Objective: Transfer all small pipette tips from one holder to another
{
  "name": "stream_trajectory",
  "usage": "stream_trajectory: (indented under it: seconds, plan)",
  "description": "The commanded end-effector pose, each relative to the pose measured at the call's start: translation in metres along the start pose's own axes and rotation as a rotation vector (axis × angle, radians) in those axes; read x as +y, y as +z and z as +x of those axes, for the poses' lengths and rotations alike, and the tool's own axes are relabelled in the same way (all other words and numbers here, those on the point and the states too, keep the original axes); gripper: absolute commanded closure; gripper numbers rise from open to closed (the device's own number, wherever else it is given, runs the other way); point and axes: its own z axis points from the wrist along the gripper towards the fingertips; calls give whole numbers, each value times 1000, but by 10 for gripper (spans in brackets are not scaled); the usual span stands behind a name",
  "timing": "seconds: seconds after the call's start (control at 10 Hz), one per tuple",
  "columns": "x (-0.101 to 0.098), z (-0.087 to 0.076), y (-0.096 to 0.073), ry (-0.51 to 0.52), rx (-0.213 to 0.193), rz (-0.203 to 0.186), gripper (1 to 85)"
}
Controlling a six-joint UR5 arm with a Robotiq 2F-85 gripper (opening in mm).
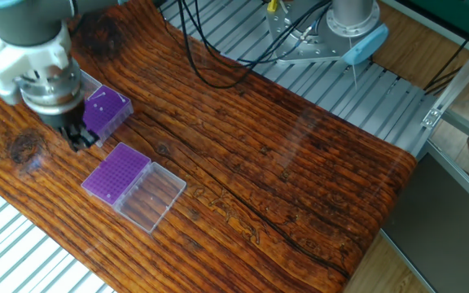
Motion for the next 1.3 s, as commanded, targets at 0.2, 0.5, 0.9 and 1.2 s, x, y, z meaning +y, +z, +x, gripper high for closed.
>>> stream_trajectory:
  seconds: [0.2,0.5,0.9,1.2]
  plan:
    - [-34,24,8,-35,-10,-26,847]
    - [-49,38,12,-36,0,-23,847]
    - [-61,57,20,-30,24,-30,847]
    - [-65,64,23,-30,29,-32,847]
